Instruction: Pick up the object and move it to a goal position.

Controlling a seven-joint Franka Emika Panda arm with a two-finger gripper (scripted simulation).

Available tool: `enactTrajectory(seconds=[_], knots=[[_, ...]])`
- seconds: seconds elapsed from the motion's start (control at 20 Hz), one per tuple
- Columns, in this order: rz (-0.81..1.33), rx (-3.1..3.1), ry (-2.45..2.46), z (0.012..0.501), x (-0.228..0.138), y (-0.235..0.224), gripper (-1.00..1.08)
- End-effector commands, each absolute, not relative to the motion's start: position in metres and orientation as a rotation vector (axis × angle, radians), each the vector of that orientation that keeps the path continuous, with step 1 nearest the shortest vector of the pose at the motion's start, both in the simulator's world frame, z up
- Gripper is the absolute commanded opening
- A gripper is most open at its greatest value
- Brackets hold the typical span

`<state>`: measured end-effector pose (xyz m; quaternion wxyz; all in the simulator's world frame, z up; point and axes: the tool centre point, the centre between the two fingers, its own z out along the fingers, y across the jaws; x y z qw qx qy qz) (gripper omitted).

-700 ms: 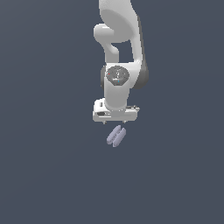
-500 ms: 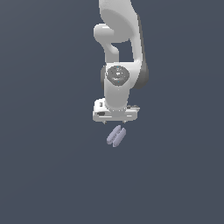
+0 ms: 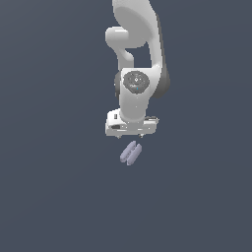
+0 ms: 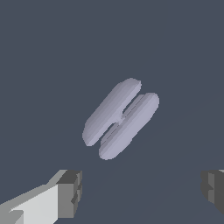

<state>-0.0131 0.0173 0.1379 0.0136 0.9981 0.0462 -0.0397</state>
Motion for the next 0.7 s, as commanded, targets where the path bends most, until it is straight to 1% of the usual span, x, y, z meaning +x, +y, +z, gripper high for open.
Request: enactTrajectory(seconds=[0.0,0.3,0.65], knots=[[-0.124,3.109,0.136,0.137,-0.013,0.017,1.0],[-0.114,3.115,0.05,0.132,-0.011,0.018,1.0],[-0.09,3.118,-0.158,0.121,-0.005,0.021,1.0]])
